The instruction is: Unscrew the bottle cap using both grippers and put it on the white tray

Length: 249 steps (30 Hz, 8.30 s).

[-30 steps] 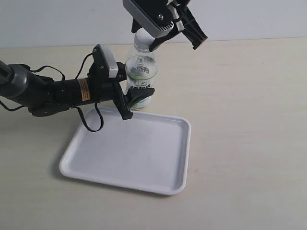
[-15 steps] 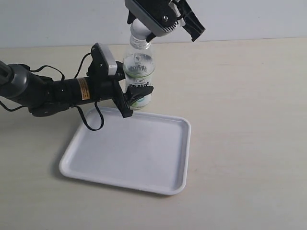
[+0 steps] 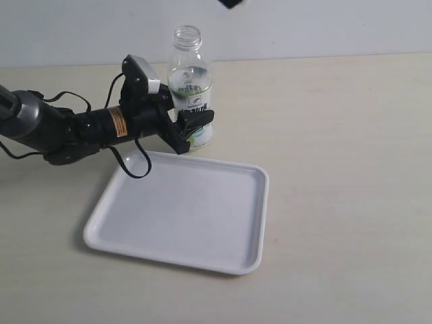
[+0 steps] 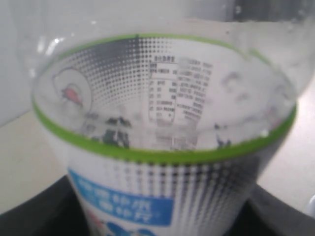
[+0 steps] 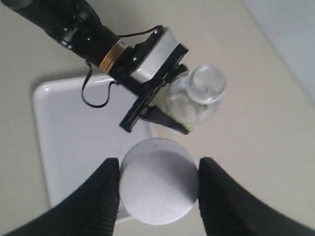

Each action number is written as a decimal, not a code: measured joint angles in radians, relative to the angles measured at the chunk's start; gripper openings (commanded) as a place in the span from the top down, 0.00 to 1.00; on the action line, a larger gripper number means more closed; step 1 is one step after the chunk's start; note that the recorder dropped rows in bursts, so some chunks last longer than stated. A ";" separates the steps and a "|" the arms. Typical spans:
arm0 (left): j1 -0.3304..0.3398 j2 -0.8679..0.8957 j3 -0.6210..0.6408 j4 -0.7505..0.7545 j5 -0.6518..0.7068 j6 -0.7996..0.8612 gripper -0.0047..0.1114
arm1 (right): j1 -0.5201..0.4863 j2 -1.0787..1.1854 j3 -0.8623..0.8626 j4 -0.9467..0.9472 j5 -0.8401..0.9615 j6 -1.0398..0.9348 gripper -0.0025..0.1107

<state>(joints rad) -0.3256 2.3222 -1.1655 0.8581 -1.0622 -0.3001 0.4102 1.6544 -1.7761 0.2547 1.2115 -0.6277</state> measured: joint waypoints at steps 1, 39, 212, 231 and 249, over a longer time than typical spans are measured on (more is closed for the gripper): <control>0.000 0.000 0.000 0.000 0.000 -0.007 0.96 | 0.000 0.004 0.031 0.020 0.002 0.032 0.98; 0.002 0.000 0.001 -0.037 0.023 -0.074 0.96 | 0.089 0.421 0.513 0.110 -0.476 0.193 0.98; 0.257 -2.039 0.825 -0.289 1.062 -0.611 0.96 | 0.089 -0.509 0.515 0.055 -0.320 0.275 0.98; 0.257 -2.279 0.944 -0.841 1.134 0.063 0.96 | 0.089 -0.509 0.515 0.057 -0.320 0.275 0.98; 0.257 -2.317 1.094 -0.858 1.251 0.191 0.96 | 0.089 -0.509 0.515 0.057 -0.320 0.275 0.98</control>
<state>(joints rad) -0.0690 0.0054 -0.0719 0.0000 0.1884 -0.1093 0.4989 1.1457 -1.2613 0.3120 0.8919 -0.3532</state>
